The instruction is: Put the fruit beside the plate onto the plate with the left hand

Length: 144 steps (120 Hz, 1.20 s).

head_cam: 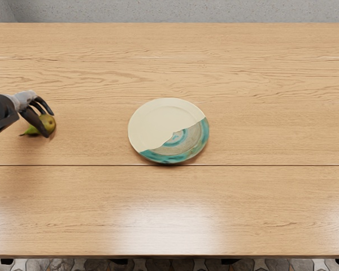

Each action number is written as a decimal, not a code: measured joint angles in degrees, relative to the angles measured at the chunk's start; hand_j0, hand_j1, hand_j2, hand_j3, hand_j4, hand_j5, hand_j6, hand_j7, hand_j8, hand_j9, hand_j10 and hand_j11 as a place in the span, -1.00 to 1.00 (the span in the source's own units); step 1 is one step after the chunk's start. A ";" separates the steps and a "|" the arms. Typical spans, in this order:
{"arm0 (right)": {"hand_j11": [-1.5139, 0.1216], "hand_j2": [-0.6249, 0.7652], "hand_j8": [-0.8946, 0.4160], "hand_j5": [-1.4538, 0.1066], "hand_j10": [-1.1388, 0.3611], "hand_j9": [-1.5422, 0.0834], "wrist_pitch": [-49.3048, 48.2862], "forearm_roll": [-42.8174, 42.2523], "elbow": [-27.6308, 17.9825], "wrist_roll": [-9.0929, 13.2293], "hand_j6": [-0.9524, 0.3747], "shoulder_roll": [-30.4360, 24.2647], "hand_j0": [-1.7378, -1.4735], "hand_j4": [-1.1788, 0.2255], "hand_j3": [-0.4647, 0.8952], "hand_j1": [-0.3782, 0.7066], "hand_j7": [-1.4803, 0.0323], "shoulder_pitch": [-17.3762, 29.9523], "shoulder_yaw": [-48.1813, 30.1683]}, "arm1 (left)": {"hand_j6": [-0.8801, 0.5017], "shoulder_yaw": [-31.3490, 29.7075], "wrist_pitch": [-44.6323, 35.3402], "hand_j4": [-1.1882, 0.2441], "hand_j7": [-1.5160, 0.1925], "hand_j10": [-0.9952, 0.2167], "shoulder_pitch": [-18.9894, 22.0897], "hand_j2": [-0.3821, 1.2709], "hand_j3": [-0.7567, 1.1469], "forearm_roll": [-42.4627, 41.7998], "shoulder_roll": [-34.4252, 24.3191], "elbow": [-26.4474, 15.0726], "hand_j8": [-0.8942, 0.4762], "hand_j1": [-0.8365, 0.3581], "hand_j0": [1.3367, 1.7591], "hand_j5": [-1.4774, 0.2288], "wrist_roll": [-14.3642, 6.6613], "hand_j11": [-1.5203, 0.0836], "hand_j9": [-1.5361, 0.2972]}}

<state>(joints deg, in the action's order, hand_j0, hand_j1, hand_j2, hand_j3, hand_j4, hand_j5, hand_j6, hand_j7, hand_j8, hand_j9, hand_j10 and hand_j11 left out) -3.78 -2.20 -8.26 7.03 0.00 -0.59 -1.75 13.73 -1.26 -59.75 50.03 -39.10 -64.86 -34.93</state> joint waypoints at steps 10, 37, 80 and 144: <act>0.85 -0.10 0.36 0.86 0.52 0.90 0.00 0.00 0.00 0.00 0.43 0.00 -0.40 0.68 -0.32 -0.95 0.96 -0.01 -0.01 | -0.37 0.12 0.10 -0.31 -0.29 -0.19 -1.72 0.10 -0.20 -3.12 -0.01 0.49 -0.35 -0.11 0.51 -0.36 -0.02 -0.27 -0.32; 0.85 -0.10 0.36 0.86 0.52 0.90 0.00 0.00 0.00 0.00 0.43 0.00 -0.40 0.68 -0.32 -0.95 0.96 -0.02 -0.01 | -0.34 0.21 0.35 -0.31 -0.33 -0.28 -4.71 0.14 -0.20 -12.14 -0.01 0.90 -0.34 -0.14 0.51 -0.40 -0.03 -0.29 -0.35; 0.85 -0.10 0.36 0.86 0.52 0.90 0.00 0.00 0.00 0.00 0.43 0.00 -0.40 0.68 -0.32 -0.95 0.96 -0.01 0.01 | -0.30 3.69 3.37 -0.27 -0.34 -0.39 -6.43 0.18 -0.20 -23.29 0.08 0.95 -0.30 -0.19 0.51 -0.42 -0.04 -0.29 -0.35; 0.85 -0.10 0.36 0.86 0.52 0.90 0.00 0.00 0.00 0.00 0.43 0.00 -0.40 0.68 -0.32 -0.95 0.96 0.04 -0.01 | -0.36 7.92 11.39 -0.31 -0.30 -0.47 -6.49 0.17 -0.20 -32.93 0.08 3.28 -0.34 -0.17 0.52 -0.35 -0.06 -0.24 -0.31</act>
<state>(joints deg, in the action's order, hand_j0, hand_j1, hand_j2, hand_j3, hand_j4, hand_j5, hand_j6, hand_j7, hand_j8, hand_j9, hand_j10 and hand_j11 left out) -3.78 -2.20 -8.26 7.03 0.00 -0.55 -1.75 21.65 10.13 -66.23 17.09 -39.02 -61.58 -34.99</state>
